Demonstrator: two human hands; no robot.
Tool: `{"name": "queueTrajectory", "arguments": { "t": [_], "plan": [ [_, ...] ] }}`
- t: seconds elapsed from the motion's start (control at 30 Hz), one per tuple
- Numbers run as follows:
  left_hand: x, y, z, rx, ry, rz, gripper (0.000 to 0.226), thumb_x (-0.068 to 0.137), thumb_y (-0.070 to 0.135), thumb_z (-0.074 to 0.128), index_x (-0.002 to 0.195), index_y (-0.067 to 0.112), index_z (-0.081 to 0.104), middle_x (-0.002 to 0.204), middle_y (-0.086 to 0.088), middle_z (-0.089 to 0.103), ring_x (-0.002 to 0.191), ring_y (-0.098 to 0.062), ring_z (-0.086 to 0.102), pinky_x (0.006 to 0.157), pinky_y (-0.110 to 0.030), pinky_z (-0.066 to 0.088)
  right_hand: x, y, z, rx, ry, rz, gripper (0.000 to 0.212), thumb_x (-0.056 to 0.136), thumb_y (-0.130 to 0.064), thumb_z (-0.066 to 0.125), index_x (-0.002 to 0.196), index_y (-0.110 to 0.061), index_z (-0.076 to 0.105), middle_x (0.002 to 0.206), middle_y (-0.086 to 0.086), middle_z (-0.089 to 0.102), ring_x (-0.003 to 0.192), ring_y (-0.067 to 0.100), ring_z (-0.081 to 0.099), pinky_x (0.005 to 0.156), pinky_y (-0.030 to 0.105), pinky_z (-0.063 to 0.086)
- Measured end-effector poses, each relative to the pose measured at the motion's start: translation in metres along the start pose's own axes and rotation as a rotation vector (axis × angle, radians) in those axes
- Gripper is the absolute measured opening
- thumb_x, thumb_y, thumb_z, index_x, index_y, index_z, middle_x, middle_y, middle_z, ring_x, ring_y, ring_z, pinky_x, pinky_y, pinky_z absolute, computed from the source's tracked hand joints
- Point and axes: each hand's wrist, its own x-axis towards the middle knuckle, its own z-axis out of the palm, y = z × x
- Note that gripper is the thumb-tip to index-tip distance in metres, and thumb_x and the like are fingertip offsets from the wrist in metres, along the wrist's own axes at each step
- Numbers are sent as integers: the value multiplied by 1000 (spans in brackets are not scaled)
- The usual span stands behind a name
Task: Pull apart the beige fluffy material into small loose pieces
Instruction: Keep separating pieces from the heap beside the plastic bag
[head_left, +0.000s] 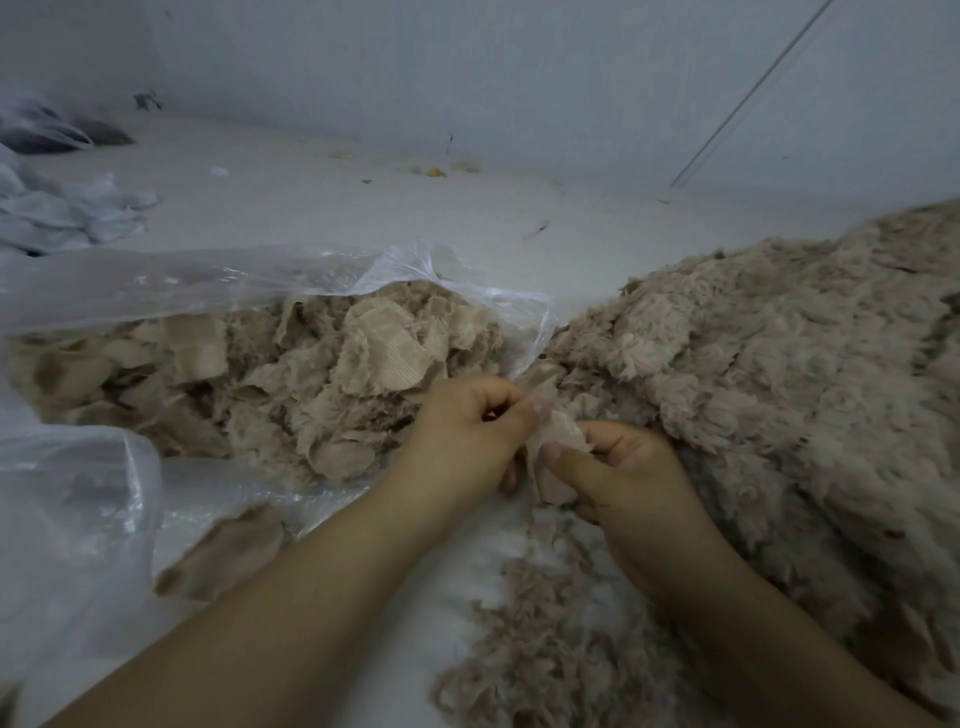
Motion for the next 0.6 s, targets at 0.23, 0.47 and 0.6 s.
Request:
{"name": "queueTrajectory", "arguments": {
  "t": [0.23, 0.47, 0.6],
  "plan": [
    [3, 2, 8, -46, 54, -9, 23, 85, 11, 73, 62, 11, 73, 54, -4, 66, 47, -9, 57, 47, -21, 45, -1, 1, 1, -9, -37, -5, 15, 83, -24, 68, 87, -14, 77, 78, 23, 70, 69, 28, 63, 64, 35, 52],
    [8, 3, -19, -19, -98, -12, 27, 80, 10, 74, 56, 12, 62, 42, 2, 47, 36, -8, 36, 39, -15, 30, -1, -8, 2, 243, 47, 98, 36, 98, -7, 52, 67, -12, 70, 54, 0, 60, 38, 1, 50, 37, 13, 37],
    [-5, 11, -38, 329, -796, -97, 22, 73, 30, 83, 66, 13, 71, 47, -4, 54, 40, -15, 41, 43, -19, 32, 0, -8, 1, 207, 87, 120, 38, 97, -16, 56, 60, -18, 64, 50, -3, 49, 36, 3, 33, 37, 16, 29]
  ]
}}
